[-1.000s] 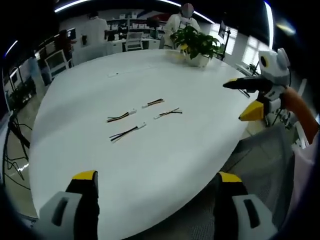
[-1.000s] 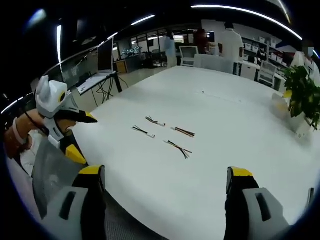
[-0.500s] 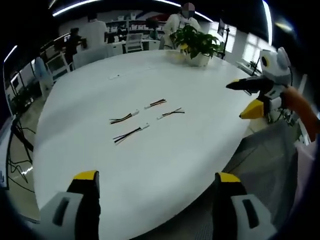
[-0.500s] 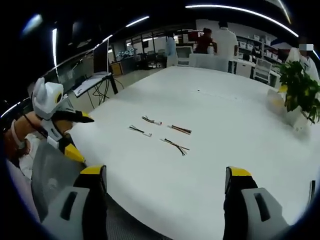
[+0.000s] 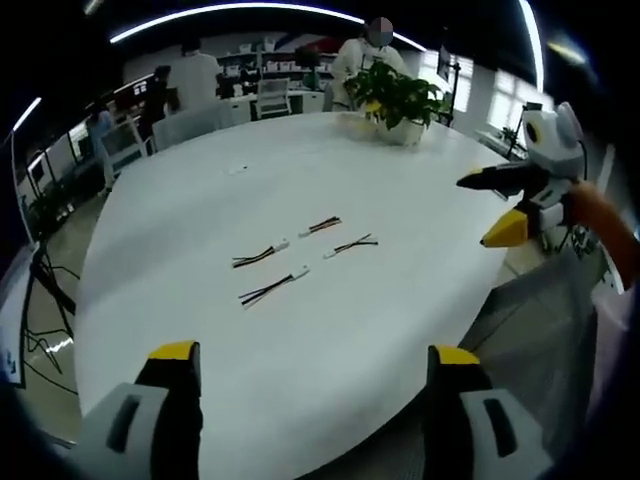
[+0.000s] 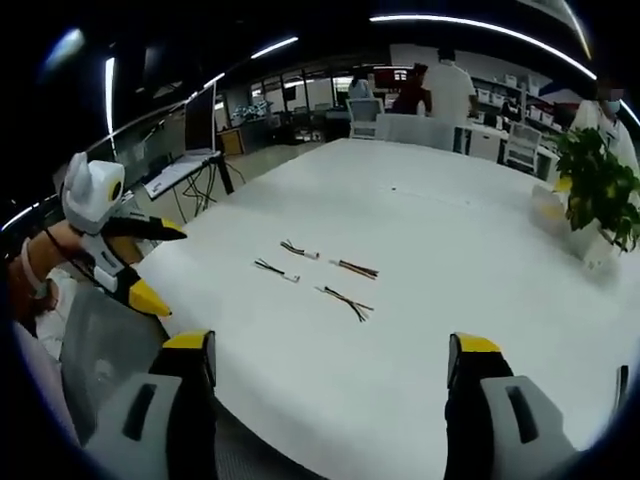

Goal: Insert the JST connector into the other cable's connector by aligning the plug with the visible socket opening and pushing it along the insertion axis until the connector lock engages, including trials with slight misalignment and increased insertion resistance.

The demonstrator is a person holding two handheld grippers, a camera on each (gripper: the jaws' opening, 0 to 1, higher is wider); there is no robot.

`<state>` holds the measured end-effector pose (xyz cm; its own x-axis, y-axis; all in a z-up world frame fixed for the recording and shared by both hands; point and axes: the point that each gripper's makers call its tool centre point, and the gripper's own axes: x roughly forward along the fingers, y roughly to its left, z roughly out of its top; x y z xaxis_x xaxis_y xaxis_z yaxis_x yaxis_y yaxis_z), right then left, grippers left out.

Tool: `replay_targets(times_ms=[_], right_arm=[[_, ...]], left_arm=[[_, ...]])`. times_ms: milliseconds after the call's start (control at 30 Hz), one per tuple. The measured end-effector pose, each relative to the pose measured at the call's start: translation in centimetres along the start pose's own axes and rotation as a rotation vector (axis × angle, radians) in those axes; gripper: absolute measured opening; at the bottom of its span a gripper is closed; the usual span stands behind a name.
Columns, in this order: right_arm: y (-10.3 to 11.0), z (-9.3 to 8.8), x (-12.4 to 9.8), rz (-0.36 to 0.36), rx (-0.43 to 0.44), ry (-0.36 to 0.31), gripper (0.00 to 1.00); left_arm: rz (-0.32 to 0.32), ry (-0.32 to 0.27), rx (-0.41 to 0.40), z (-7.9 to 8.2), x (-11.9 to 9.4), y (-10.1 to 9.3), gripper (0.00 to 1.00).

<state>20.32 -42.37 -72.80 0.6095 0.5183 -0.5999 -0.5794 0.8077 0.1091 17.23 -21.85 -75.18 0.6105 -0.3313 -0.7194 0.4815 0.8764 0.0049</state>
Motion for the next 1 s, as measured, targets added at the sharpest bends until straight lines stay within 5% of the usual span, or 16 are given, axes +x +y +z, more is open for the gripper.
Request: replay_targets(times_ms=[500,800,1000], right_arm=[[-0.07,-0.17,0.03,0.012,0.001,0.015,0.92],[0.41,0.35,-0.03,0.03,-0.017,-0.003,0.83],[-0.17,0.1,0.26,-0.003,-0.044,0.009,0.82]], left_arm=[[0.006,0.031,0.02,-0.54,0.29,-0.14,0.9],[0.026,0.046,0.059,-0.62,0.12,0.18,0.89],[0.009,0.022,-0.016,-0.44,0.16,0.2,0.91]])
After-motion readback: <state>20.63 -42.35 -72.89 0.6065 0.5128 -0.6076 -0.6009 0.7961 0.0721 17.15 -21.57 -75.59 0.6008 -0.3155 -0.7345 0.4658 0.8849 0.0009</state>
